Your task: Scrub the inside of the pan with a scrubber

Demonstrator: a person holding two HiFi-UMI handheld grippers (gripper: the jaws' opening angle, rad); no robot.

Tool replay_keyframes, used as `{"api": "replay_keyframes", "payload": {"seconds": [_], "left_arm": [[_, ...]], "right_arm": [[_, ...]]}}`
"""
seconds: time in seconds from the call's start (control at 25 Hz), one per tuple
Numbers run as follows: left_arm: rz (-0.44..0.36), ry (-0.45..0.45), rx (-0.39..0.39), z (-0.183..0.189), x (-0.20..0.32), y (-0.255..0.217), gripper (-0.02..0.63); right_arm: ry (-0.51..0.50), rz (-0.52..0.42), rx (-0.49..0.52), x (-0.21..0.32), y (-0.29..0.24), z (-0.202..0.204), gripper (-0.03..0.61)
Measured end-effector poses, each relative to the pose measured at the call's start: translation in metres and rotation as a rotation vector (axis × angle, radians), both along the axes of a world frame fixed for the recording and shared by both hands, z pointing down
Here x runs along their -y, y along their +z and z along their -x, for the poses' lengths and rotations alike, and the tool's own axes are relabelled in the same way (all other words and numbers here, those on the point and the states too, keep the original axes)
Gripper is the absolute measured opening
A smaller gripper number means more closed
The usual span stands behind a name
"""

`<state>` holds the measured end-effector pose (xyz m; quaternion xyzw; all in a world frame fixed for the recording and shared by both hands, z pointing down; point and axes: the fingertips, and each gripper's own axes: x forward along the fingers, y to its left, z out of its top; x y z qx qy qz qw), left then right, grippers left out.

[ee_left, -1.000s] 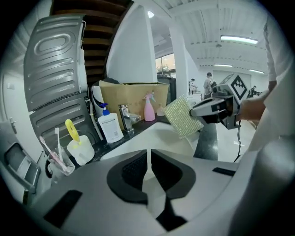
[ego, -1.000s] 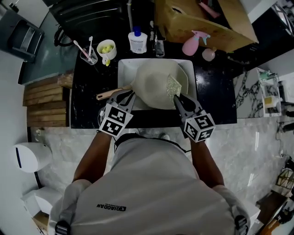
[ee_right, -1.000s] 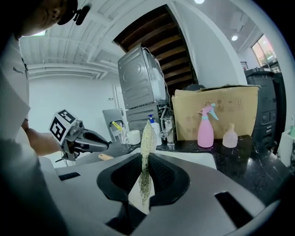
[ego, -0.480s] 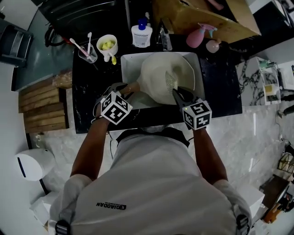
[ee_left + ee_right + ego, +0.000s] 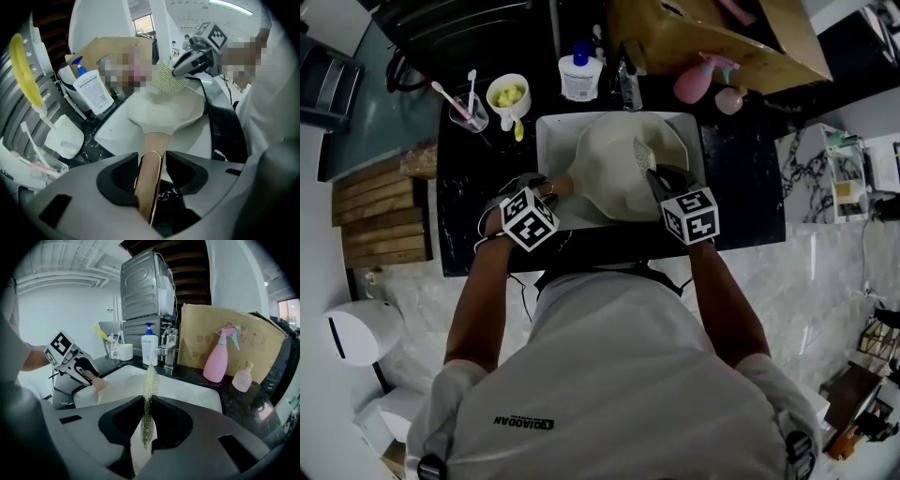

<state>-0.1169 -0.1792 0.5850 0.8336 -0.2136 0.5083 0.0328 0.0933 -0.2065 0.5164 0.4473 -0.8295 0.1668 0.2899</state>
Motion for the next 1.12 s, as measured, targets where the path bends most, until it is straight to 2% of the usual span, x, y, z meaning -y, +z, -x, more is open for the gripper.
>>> {"api": "replay_keyframes", "payload": {"seconds": [0.28,0.44,0.64,0.76,0.88,1.12], "left_arm": [[0.019,-0.019,-0.005,0.000,0.001,0.003,0.190],[0.042,-0.036,-0.021,0.001,0.000,0.003,0.195],[0.056,-0.030,-0.020,0.002,0.002,0.004,0.195],[0.055,-0.023,-0.020,0.002,0.001,0.005,0.195],[0.046,-0.019,-0.021,0.002,0.002,0.005,0.195],[0.048,-0.022,-0.023,0.002,0.002,0.005,0.195]], "right_arm": [[-0.038,-0.003,-0.014,0.043,0.013,-0.010,0.067],[-0.003,-0.017,-0.052,0.070,0.021,-0.018,0.067],[0.055,-0.047,-0.150,0.099,0.036,-0.031,0.067],[0.062,-0.070,-0.192,0.104,0.040,-0.023,0.067],[0.020,-0.064,-0.237,0.105,0.053,-0.006,0.068],[-0.056,-0.033,-0.247,0.110,0.076,0.020,0.074]]}}
